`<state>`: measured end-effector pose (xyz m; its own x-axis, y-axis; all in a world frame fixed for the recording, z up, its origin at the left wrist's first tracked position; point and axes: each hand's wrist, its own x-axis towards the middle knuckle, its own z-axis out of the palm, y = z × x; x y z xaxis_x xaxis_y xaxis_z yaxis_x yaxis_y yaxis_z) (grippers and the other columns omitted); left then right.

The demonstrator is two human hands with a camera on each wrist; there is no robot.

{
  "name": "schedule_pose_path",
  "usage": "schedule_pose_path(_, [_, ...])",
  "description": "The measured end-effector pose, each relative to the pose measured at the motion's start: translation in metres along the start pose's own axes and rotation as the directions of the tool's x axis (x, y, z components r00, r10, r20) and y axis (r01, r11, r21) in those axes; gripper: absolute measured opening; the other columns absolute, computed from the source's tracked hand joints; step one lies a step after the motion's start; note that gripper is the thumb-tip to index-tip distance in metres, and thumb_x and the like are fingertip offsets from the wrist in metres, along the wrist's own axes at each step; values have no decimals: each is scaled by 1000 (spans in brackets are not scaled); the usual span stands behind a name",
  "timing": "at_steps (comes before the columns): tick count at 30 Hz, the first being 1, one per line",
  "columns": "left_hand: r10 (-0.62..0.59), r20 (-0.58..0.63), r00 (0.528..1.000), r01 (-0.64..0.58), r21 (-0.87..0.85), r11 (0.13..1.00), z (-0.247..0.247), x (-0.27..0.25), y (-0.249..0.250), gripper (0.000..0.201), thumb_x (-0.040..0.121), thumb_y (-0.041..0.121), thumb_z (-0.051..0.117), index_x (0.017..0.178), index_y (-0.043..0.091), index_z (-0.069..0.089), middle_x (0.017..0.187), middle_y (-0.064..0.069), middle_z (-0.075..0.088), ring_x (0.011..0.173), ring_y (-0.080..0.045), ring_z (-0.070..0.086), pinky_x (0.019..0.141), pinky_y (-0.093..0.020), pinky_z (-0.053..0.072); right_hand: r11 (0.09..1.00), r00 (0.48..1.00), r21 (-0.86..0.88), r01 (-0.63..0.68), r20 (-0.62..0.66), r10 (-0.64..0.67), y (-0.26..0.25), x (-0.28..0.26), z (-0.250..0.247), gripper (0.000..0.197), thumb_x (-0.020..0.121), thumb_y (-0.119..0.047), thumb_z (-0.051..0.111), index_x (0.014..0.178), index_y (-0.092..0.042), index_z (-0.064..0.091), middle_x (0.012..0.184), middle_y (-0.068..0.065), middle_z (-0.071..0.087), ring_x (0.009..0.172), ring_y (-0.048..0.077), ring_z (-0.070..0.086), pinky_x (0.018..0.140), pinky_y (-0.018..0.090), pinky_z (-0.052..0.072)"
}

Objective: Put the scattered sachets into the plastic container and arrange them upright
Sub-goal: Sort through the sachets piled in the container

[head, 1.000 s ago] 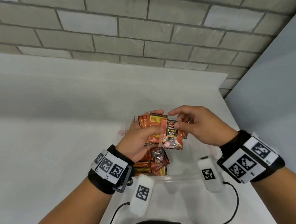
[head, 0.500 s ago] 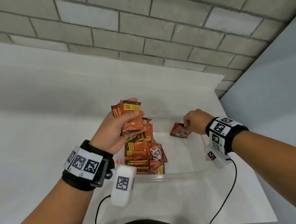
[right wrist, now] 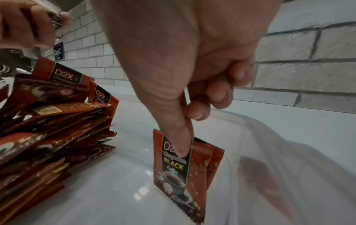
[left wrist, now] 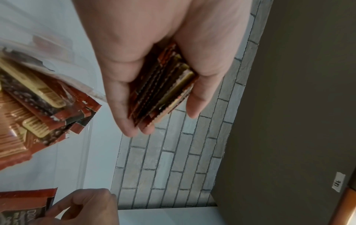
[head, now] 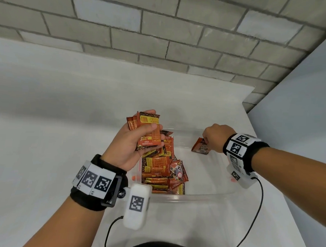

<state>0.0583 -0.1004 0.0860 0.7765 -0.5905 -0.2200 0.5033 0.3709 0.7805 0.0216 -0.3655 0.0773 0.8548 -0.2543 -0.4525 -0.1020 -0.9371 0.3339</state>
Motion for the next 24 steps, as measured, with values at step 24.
schedule_pose_path(24, [1, 22, 1000, -1, -34, 999, -2, 9, -5, 45, 72, 15, 64, 117, 18, 61, 96, -12, 69, 78, -26, 70, 75, -39, 60, 980, 998, -200, -5, -55, -7, -9, -6, -12, 23, 91, -11, 52, 71, -14, 41, 63, -3, 34, 56, 16, 39, 69, 27, 31])
